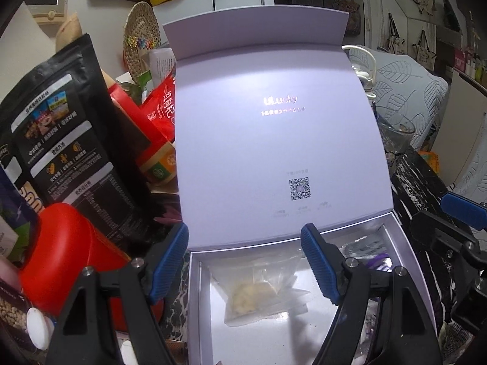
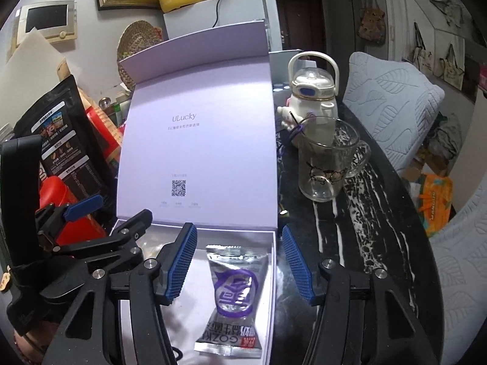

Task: Organize soft objects
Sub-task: 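Withdraw both open tools from the box back toward the pile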

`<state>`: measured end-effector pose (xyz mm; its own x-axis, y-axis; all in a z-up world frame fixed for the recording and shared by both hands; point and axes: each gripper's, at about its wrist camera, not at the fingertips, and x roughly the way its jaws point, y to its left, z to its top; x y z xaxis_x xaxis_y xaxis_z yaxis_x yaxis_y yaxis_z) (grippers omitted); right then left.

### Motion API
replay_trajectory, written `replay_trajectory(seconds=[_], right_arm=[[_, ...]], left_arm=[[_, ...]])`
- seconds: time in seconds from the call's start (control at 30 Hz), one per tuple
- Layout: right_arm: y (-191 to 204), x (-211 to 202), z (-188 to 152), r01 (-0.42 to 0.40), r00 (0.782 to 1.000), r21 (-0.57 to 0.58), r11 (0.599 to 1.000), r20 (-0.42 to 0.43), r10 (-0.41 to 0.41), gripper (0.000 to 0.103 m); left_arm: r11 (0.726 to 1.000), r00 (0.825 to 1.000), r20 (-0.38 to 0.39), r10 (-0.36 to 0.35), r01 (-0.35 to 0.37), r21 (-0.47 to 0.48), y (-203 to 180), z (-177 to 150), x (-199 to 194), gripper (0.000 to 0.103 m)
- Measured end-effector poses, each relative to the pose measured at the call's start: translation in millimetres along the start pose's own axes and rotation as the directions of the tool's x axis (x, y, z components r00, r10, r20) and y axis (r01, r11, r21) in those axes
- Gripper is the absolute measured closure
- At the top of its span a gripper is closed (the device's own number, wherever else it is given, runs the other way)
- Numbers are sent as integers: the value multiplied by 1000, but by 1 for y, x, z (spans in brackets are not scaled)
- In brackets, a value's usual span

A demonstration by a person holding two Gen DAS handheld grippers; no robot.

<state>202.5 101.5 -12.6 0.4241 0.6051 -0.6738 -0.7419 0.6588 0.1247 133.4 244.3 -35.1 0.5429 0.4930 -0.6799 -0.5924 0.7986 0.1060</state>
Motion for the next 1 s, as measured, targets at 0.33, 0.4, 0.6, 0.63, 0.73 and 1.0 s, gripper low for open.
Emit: replay_trajectory(seconds=[0.33, 0.4, 0.6, 0.63, 0.73, 1.0], right_arm=[[0, -32, 7, 3, 999, 15, 1000, 48, -3, 44], [0, -44, 8, 3, 998, 16, 1000, 64, -4, 44], [3, -78, 11, 11, 994, 2, 1000, 112, -11, 44], [4, -85, 12, 12, 992, 2, 1000, 123, -12, 44], [4, -108, 13, 19, 988, -4, 1000, 156, -18, 44], [8, -166, 9, 52, 971, -24, 998, 233, -45, 44]], left_arm=[[1000, 999, 48, -12, 11, 7, -2, 4, -37, 27], [1000, 998, 64, -15, 15, 6, -2, 6, -48, 27], [1000, 992, 122, -12, 13, -6, 1, 12, -86, 27], [1000, 991, 131, -14, 15, -7, 1, 13, -91, 27], [1000, 987, 158, -21, 22, -7, 0, 16, -111, 27], [999, 971, 234, -47, 50, -3, -2, 14, -170, 27]])
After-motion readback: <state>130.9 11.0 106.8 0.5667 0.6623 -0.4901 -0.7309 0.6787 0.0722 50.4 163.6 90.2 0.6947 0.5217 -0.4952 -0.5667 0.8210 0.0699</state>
